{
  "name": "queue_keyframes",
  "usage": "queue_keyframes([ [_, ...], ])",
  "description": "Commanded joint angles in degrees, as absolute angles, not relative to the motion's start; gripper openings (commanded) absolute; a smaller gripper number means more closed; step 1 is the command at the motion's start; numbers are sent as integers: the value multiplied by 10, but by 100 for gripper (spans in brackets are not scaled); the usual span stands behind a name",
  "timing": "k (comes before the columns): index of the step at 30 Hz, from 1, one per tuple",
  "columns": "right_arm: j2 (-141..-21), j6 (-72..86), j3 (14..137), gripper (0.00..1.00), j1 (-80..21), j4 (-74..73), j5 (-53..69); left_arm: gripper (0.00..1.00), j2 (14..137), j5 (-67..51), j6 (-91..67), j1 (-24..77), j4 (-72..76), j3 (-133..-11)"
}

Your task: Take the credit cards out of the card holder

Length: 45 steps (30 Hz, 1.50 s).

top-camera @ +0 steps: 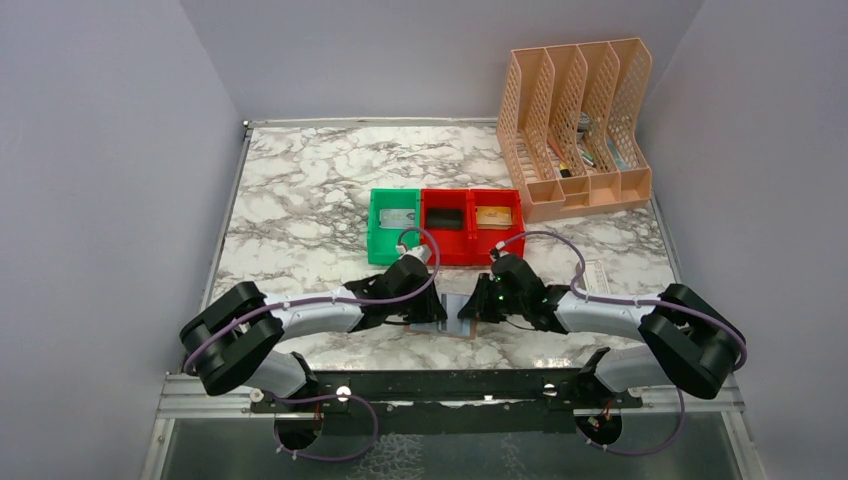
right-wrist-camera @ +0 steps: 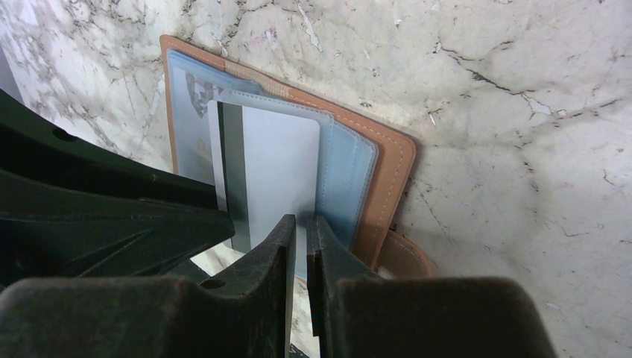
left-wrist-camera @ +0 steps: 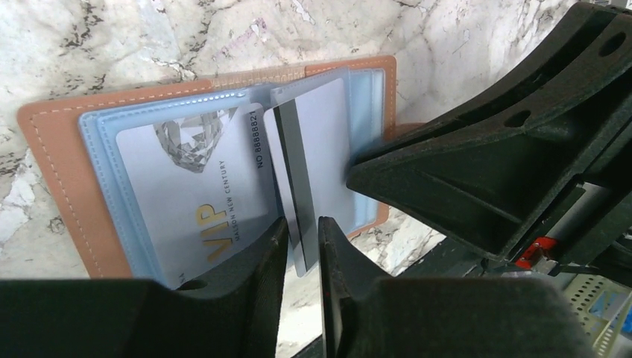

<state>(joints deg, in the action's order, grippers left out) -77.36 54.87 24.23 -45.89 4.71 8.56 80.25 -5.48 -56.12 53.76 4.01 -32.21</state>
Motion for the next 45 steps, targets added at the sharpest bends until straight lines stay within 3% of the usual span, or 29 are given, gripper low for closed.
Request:
queue_keyframes([
  [1, -782, 546, 220, 13, -460, 8, 49, 21, 801, -73, -579, 539, 74, -315],
  [12, -781, 543, 220, 13, -460, 6, 43, 0, 759, -31, -577, 536, 25, -315],
  [27, -778, 522, 230, 13, -460, 11, 52, 0, 715, 20, -556, 530, -55, -333],
  [38, -651, 476, 260, 44, -460, 41, 81, 0, 631, 75, -517, 526, -115, -343],
  [45, -621, 492, 259, 49, -459, 45, 53, 0, 595, 79, -510, 522, -127, -341],
])
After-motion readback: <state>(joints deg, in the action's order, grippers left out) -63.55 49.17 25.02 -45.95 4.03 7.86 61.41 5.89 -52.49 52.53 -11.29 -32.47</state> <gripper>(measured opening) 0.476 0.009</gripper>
